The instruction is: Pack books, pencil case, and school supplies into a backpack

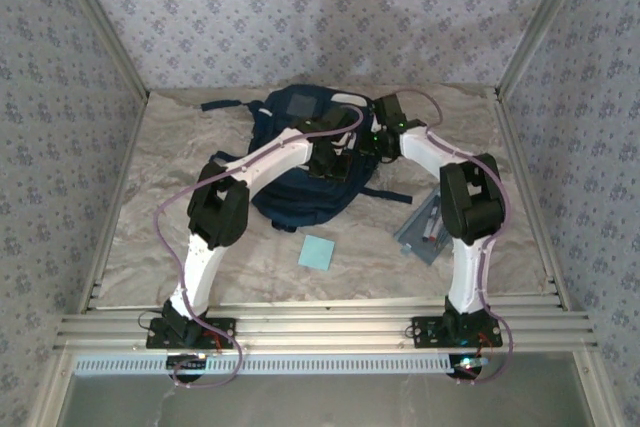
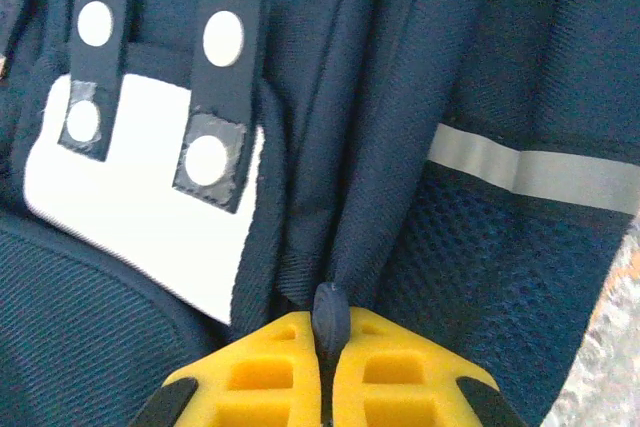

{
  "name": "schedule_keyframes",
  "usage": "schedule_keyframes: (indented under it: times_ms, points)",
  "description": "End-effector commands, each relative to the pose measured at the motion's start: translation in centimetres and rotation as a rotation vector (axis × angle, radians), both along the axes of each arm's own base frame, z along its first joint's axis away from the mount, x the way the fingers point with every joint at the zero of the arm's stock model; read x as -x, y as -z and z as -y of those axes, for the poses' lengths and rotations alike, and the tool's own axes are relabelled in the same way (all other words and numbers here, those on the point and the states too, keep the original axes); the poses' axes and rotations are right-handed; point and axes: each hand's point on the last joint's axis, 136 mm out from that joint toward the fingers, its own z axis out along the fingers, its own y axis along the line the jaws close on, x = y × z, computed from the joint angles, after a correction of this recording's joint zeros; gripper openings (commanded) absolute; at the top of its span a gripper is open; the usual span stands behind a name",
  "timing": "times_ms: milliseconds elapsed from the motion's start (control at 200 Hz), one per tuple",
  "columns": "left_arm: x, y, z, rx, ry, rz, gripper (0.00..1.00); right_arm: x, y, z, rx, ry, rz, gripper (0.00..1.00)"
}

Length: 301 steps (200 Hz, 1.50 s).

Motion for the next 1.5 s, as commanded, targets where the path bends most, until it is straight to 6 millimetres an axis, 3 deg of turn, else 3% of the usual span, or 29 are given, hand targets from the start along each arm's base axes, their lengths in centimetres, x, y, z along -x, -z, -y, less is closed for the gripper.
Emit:
schedule_keyframes:
  times_ms: [0, 190, 385, 555, 750, 944, 1179, 1384, 1499]
  points:
    - [-3.4, -4.0, 1.4, 0.124, -0.055, 0.135, 0.00, 4.2, -2.0, -2.7, -0.089, -0.107, -0.017, 0.00]
    - [-4.3, -5.6, 0.0, 0.090, -0.044, 0.179, 0.00, 5.9, -0.9, -1.1, -0.047, -0.101, -0.041, 0.05]
    - [-2.8, -5.6, 0.2, 0.122, -0.024, 0.145, 0.00, 3.0, -0.6, 1.2, -0.057, 0.008, -0.037, 0.17]
    - [-1.1, -4.9, 0.8, 0.120, -0.003, 0.120, 0.00, 0.8, -0.7, 0.9, -0.089, 0.034, -0.031, 0.33]
    - [-0.5, -5.5, 1.1, 0.132, 0.010, 0.123, 0.00, -0.8, 0.2, 1.3, -0.050, 0.072, -0.042, 0.36]
    - [-0.4, -6.0, 1.6, 0.147, 0.017, 0.129, 0.00, -0.9, 1.4, 2.6, 0.030, 0.101, -0.050, 0.40]
    - [-0.2, -6.1, 1.9, 0.154, 0.022, 0.125, 0.00, -2.0, 2.3, 1.6, 0.043, 0.045, -0.047, 0.33]
    - [-0.2, -5.7, 1.8, 0.144, 0.018, 0.117, 0.00, -2.5, 2.1, 0.8, 0.016, -0.006, -0.034, 0.12]
    - [-0.5, -5.5, 1.8, 0.143, 0.011, 0.118, 0.00, -2.2, 1.0, 1.2, 0.005, -0.011, -0.011, 0.02]
